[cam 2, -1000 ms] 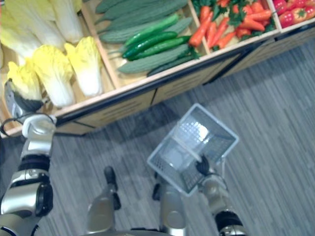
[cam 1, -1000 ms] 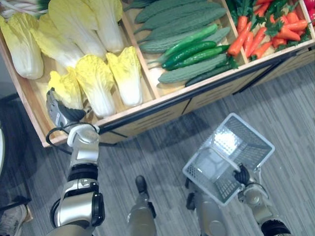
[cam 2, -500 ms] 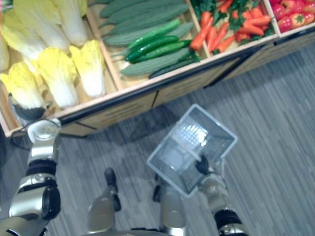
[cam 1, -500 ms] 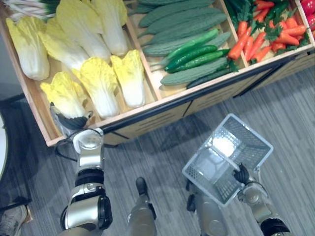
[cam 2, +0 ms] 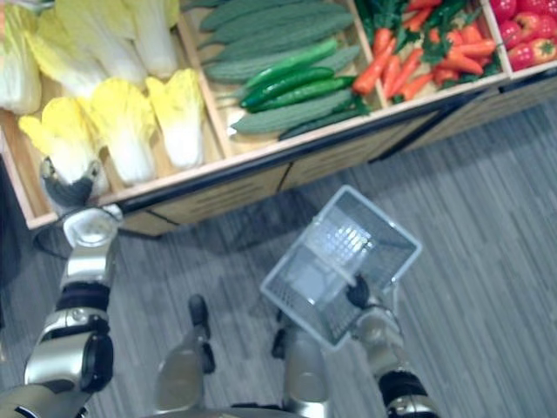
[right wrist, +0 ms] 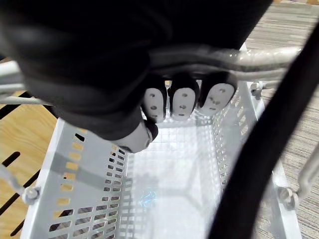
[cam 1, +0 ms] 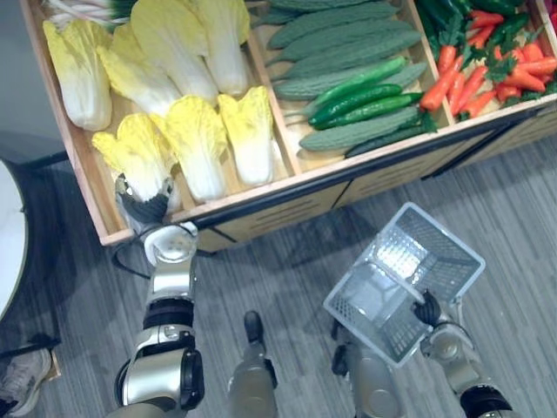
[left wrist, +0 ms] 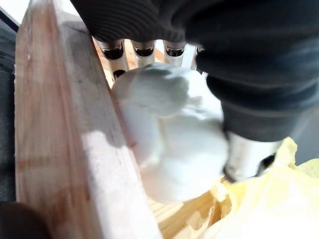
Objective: Pick vegetable in the basket
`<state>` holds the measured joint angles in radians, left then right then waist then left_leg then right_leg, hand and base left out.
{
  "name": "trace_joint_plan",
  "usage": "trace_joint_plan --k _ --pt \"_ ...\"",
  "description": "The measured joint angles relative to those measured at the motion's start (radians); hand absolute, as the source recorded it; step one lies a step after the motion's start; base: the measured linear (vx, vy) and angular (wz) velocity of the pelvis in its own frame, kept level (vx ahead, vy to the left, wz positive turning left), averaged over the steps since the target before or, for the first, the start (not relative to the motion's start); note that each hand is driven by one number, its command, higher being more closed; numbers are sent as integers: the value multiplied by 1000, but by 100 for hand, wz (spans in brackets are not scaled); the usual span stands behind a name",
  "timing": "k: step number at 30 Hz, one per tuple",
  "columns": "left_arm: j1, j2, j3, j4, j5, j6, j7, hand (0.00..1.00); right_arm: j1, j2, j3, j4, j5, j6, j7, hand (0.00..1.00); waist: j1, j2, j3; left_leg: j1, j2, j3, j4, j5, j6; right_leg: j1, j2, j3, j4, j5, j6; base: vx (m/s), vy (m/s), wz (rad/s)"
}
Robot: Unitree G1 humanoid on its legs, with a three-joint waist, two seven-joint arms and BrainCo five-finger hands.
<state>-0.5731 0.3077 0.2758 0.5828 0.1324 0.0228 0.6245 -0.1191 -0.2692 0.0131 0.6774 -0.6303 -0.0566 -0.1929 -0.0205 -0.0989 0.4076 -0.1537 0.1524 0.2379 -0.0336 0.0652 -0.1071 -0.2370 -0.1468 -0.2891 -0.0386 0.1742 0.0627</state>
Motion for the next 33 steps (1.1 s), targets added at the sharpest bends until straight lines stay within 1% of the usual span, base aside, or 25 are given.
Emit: trace_joint_plan --k 3,9,11,14,16,19,21,22,26,28,30,33 --pt "6 0 -8 -3 0 0 -2 100 -7 0 13 1 0 0 0 100 -1 0 0 2 -2 0 0 1 1 2 -2 0 0 1 1 0 0 0" --pt "50 -26 -23 -73 7 2 -2 100 -8 0 32 -1 -1 0 -1 100 -1 0 0 20 -2 5 -2 1 1 17 -1 13 -1 1 1 19 12 -2" --pt "77 -40 -23 -125 7 2 1 100 -12 2 37 -1 -2 -1 -1 100 4 0 -1 34 -3 23 -9 1 1 17 0 26 -1 2 2 43 23 -17" --pt "128 -109 -27 -234 6 2 10 100 -15 3 42 -1 -3 -1 -1 100 8 1 -2 45 -3 36 -11 0 0 18 2 41 -1 2 3 39 16 -14" --pt "146 -156 -48 -275 6 1 25 100 -14 3 47 -1 -8 -2 0 100 19 1 -3 58 0 52 -11 -2 -2 22 6 55 0 3 3 22 13 -17" --pt "154 -196 -55 -356 4 0 49 100 -11 4 55 -1 -26 -5 1 100 20 1 -5 76 3 58 -11 -7 -7 33 10 65 1 3 3 2 6 -13" --pt "169 -200 -65 -444 4 -22 62 100 1 7 57 -2 -37 -15 1 100 20 2 -17 83 5 66 -12 -10 -11 34 14 74 1 3 3 -4 5 -12" --pt "170 -203 -66 -464 4 -25 67 100 3 7 57 -2 -37 -15 1 100 21 2 -19 86 6 69 -14 -10 -11 35 15 77 1 3 3 3 5 -12" --pt "170 -236 -74 -555 10 -37 110 100 36 12 70 -2 -39 -16 2 100 19 3 -68 93 10 80 -17 -11 -12 35 21 84 -1 3 3 26 2 -8" --pt "174 -255 -80 -617 46 -48 125 100 51 13 74 -3 -39 -21 4 100 15 3 -81 112 10 87 -17 -14 -14 52 22 93 -5 3 3 40 6 -10" --pt "179 -262 -94 -667 54 -61 137 100 65 13 75 -4 -39 -23 4 100 12 3 -102 118 9 96 -19 -16 -14 52 23 100 -7 3 4 22 10 -12" --pt "187 -265 -130 -739 120 -70 149 100 85 13 75 -12 -39 -33 4 100 11 3 -131 135 8 120 -19 -24 -17 57 26 124 -16 9 11 33 12 -25"
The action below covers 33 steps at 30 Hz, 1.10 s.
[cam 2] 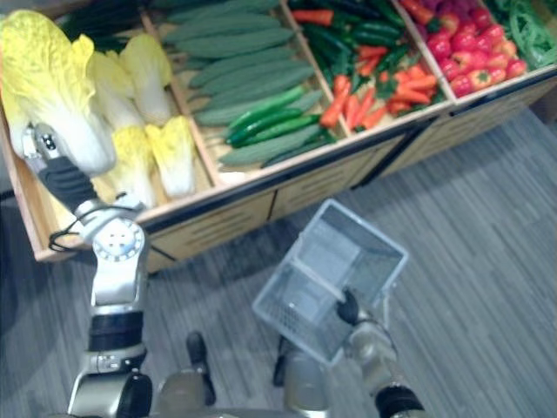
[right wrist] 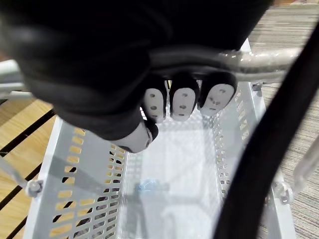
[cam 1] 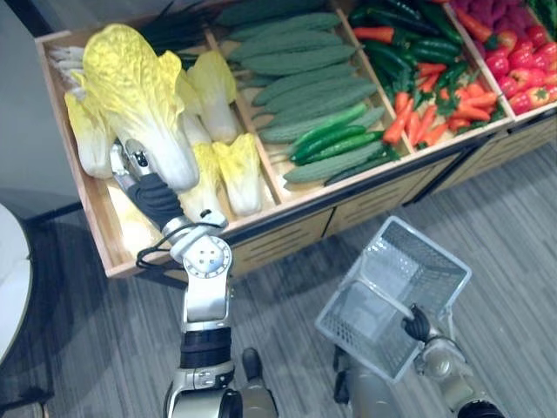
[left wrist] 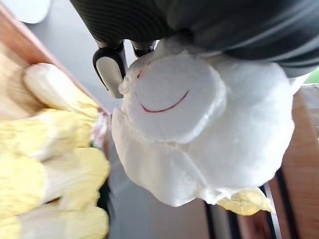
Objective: Pick vegetable in the basket
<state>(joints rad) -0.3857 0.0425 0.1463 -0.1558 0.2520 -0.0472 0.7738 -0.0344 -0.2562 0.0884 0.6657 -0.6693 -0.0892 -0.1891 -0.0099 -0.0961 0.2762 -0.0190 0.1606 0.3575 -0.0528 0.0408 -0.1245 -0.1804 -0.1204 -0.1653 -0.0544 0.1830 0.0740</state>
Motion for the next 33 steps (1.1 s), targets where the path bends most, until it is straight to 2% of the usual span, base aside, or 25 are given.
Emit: trace_joint_plan --k 4,6,11,14,18,20,22,27,29,33 --pt "43 5 -102 -74 55 -41 -8 100 31 -2 0 -64 0 -15 0 100 -11 4 -31 33 0 51 2 -23 -3 10 8 50 -17 6 8 32 10 -37" --pt "67 8 -187 -75 79 -45 -42 100 42 -13 0 -88 2 -24 1 100 -17 16 -52 47 -1 76 3 -33 -4 10 10 73 -18 7 10 44 10 -33" --pt "78 71 -365 -47 79 -107 -186 100 31 -78 3 -163 21 -25 29 100 -24 44 -69 99 -5 162 4 -58 -9 9 25 154 -19 15 21 47 11 -47" --pt "90 107 -402 -11 74 -141 -270 100 -13 -151 41 -191 49 -28 56 100 -42 55 -75 131 -10 215 4 -74 -10 9 34 205 -20 19 27 31 14 -57" --pt "105 173 -466 78 24 -174 -382 100 -87 -264 108 -237 61 -54 103 100 -54 69 -84 185 -14 324 23 -115 -18 6 56 313 -22 29 41 -9 28 -73" --pt "108 202 -493 109 9 -185 -413 100 -125 -284 135 -240 62 -58 118 100 -69 71 -85 200 -19 361 25 -124 -20 4 57 347 -23 34 44 -34 25 -53" --pt "109 236 -549 133 -33 -193 -462 100 -149 -314 165 -255 97 -60 143 100 -69 75 -89 217 -27 421 28 -139 -23 -8 68 401 -25 46 53 -49 31 -72" --pt "112 247 -664 133 -135 -219 -558 100 -166 -329 166 -281 148 -58 178 100 -70 80 -92 233 -8 492 85 -189 -36 -7 88 456 -20 50 59 -45 -6 -47" --pt "112 248 -713 125 -171 -237 -584 100 -166 -339 165 -308 164 -53 183 100 -69 89 -101 233 7 518 119 -212 -42 -7 96 468 -18 50 59 -35 -28 -30" --pt "112 270 -813 71 -204 -269 -658 100 -165 -350 160 -344 180 -52 189 100 -68 125 -126 233 49 554 188 -252 -57 -7 121 479 -13 50 59 -12 -41 -20"
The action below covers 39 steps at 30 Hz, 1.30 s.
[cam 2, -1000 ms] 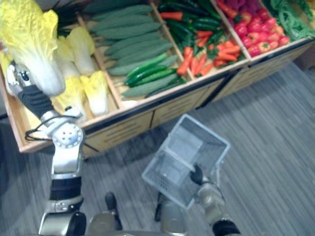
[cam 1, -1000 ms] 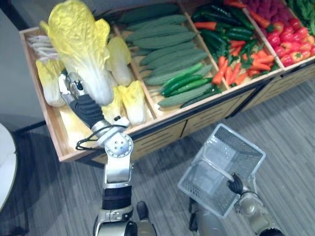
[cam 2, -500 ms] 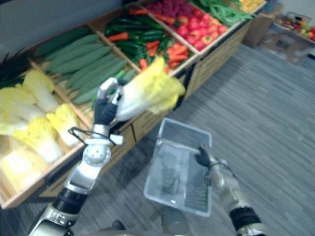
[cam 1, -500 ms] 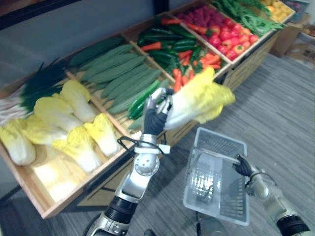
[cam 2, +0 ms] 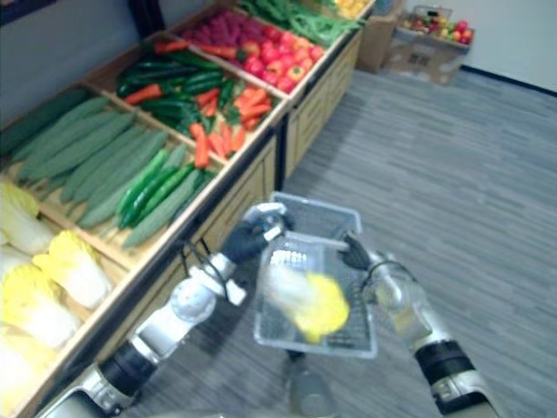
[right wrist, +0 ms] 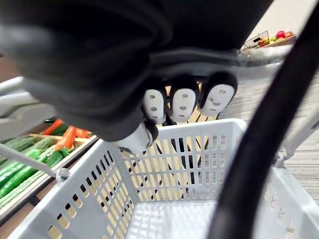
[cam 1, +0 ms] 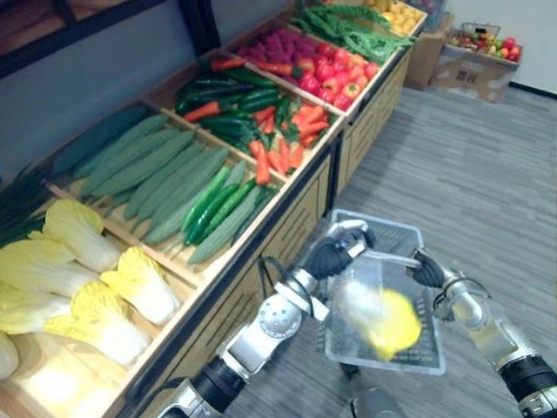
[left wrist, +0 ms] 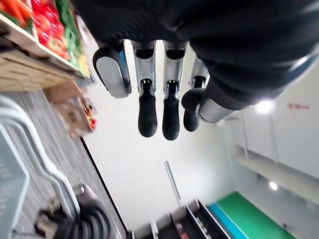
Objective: Pick vegetable in the basket
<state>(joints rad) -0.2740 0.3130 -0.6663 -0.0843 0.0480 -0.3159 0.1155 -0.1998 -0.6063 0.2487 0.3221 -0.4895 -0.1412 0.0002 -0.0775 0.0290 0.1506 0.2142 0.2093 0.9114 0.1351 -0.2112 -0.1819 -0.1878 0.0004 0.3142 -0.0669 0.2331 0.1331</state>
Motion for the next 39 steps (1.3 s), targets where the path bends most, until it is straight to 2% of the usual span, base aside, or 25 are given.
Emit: trace_joint_plan --k 3,6,12,15,23,24,32,35,39 --pt "0 9 -40 -26 -47 -15 -45 100 0 -2 -1 0 1 3 4 100 1 11 -7 -3 26 15 38 -19 -10 0 12 2 3 0 0 -31 -67 -12" --pt "0 16 -91 -26 -47 -25 -73 100 1 -3 -10 -2 34 10 5 100 2 14 -12 -8 49 37 75 -38 -24 -15 25 9 19 -6 -7 -40 -51 -12" --pt "0 21 -164 0 -40 -25 -97 100 1 -3 -46 -30 37 23 4 100 -1 20 -19 -22 86 65 138 -61 -31 -36 45 23 33 -7 -8 -26 -48 -13" --pt "0 4 -171 54 -22 -24 -96 100 1 -3 -46 -33 37 29 4 100 -2 21 -31 -28 94 65 150 -66 -31 -39 49 22 34 -7 -8 -28 -37 -2" --pt "0 -33 -213 163 117 -21 -96 100 1 4 -46 -71 37 29 4 100 -3 20 -44 -39 99 72 162 -75 -33 -52 52 27 36 -9 -11 -8 -10 -1" --pt "0 -39 -213 181 132 -21 -96 0 1 7 -46 -79 37 29 4 100 -3 19 -44 -38 101 74 166 -77 -32 -52 53 29 36 -9 -11 -15 -20 -6" --pt "0 -47 -205 257 200 10 -93 0 1 47 -45 -83 37 29 7 100 -3 4 -43 -29 99 92 165 -81 -31 -52 56 44 36 -9 -11 -10 -6 -5" --pt "-1 -57 -145 254 201 20 -90 0 8 66 -57 -80 37 29 11 100 -6 -4 -42 -38 97 67 158 -78 -26 -47 46 20 36 -9 -11 -35 -27 23" --pt "-3 -63 -63 179 186 36 -73 0 79 145 -183 -45 37 34 14 100 0 -19 -42 -43 77 -17 111 -50 -12 -12 11 -55 33 -19 -21 -42 -24 63"
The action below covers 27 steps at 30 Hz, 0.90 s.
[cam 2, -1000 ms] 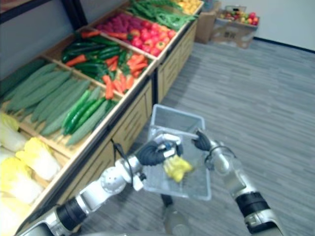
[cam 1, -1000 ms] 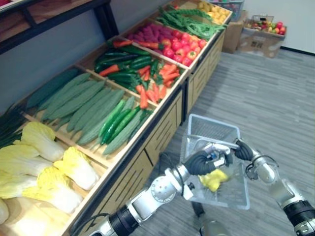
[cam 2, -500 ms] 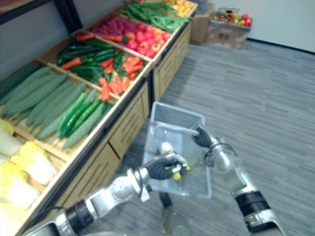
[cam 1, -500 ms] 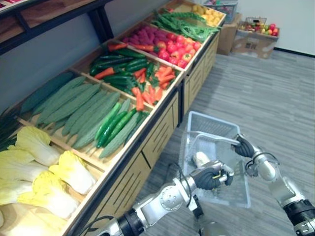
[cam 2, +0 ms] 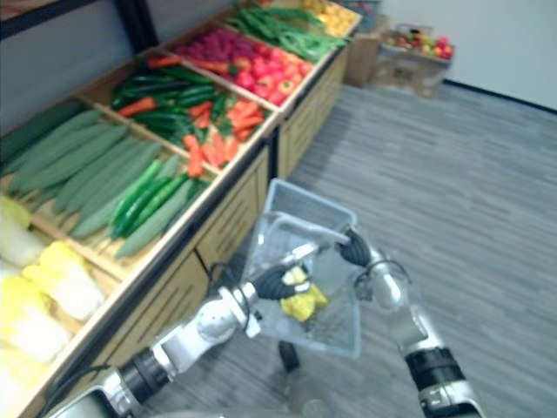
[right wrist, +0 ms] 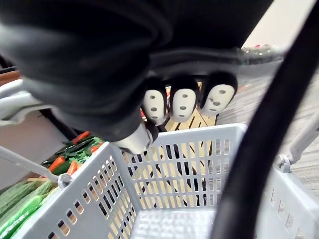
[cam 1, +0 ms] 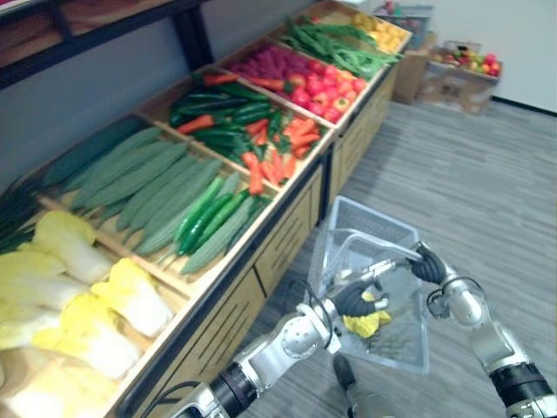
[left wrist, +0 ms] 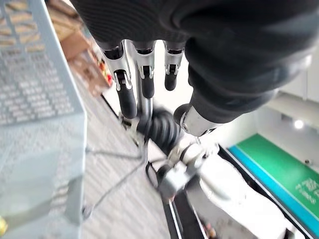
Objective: Pick vegetable in the basket
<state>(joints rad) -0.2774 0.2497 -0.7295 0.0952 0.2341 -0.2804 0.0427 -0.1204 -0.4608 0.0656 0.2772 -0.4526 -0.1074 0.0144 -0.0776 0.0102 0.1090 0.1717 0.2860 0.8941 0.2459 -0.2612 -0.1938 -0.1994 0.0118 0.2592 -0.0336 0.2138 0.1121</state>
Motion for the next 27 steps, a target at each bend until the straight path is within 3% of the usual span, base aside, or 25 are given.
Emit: trace_joint_plan --k 4,10,15,23,27 --pt "16 34 99 -161 -87 0 31 0 60 77 -115 133 -1 15 -8 100 19 -19 -2 -32 -36 -123 -61 45 24 27 -54 -103 -2 -6 -5 -66 -15 77" --pt "124 47 263 -271 -157 0 39 0 97 120 -262 363 -4 56 -20 100 43 -31 -9 -52 -95 -275 -176 126 46 60 -113 -228 -6 -32 1 -28 -19 79" --pt "242 48 516 -356 -231 0 71 0 139 149 -417 537 -4 95 -60 100 57 -37 -16 -85 -139 -434 -267 203 73 103 -158 -370 -31 -40 11 -29 -24 84" --pt "374 -72 881 -347 -188 20 181 0 217 221 -593 690 21 95 -133 100 86 -60 -53 -136 -173 -610 -315 262 90 147 -205 -532 -35 -65 21 -25 -10 68" --pt "390 -87 1089 -183 -119 66 277 0 232 236 -611 710 32 94 -143 100 85 -60 -66 -139 -180 -650 -315 272 95 166 -208 -572 -34 -79 10 -20 0 32"
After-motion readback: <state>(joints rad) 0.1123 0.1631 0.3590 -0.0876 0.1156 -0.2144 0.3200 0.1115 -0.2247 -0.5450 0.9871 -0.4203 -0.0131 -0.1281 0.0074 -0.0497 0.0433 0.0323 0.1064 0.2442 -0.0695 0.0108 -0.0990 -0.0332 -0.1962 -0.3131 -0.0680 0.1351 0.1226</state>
